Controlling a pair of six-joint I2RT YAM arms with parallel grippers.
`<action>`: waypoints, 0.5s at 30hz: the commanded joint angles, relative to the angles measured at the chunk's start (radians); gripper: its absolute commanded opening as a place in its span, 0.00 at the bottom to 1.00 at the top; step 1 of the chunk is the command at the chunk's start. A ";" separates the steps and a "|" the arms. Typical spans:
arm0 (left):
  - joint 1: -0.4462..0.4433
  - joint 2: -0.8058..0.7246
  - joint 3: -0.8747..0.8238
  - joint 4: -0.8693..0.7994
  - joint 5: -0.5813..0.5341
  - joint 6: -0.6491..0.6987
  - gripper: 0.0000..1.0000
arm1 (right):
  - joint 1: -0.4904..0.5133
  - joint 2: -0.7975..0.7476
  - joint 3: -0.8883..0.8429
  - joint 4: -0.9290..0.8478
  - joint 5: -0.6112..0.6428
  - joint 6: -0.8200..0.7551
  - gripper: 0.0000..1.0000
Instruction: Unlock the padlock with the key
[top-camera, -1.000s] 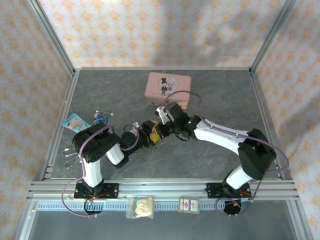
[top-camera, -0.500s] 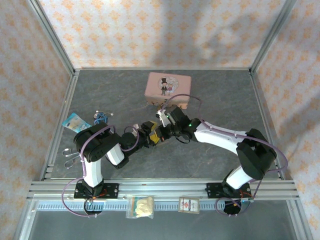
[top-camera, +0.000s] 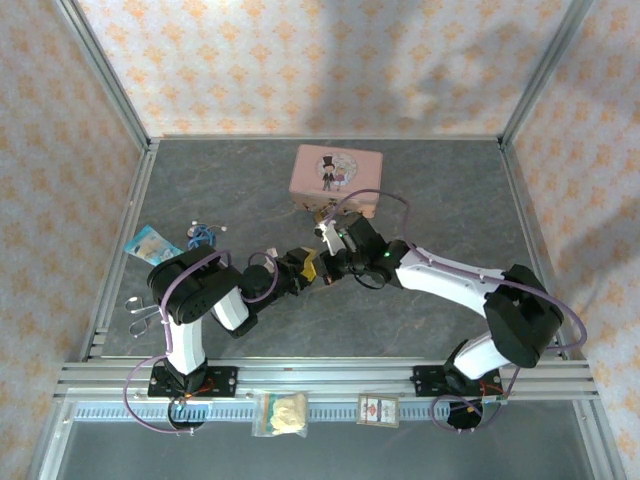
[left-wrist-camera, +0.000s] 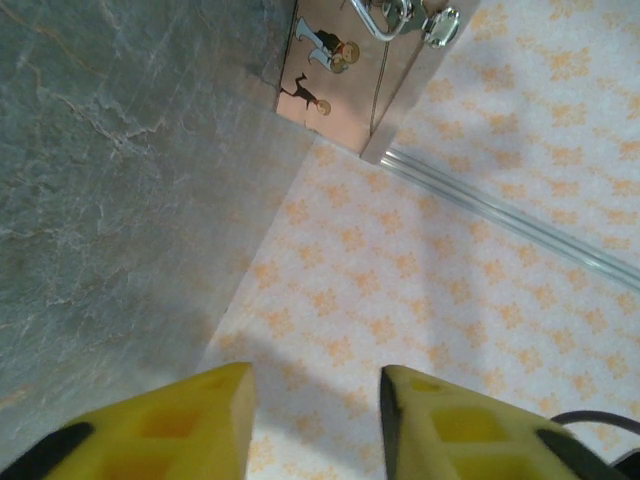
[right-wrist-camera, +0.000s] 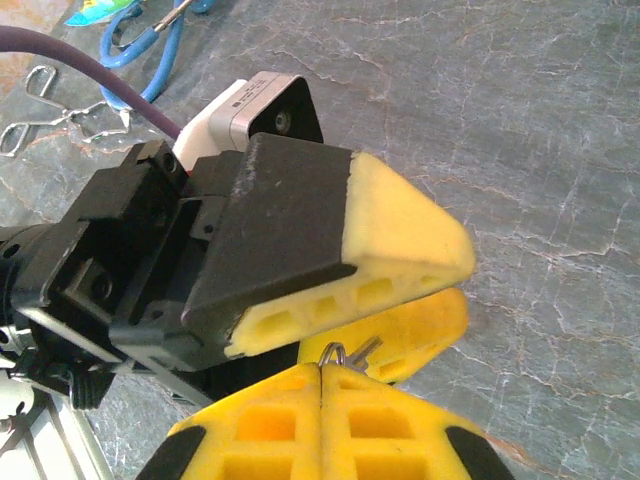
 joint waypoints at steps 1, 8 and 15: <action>-0.007 0.002 0.014 0.177 -0.014 0.004 0.32 | -0.002 -0.030 -0.013 0.020 -0.008 0.008 0.00; -0.007 0.006 0.001 0.191 -0.024 0.016 0.15 | -0.002 -0.055 -0.025 0.016 0.002 0.011 0.00; -0.006 0.009 -0.006 0.203 -0.030 0.044 0.00 | -0.008 -0.093 -0.046 0.033 0.005 0.027 0.03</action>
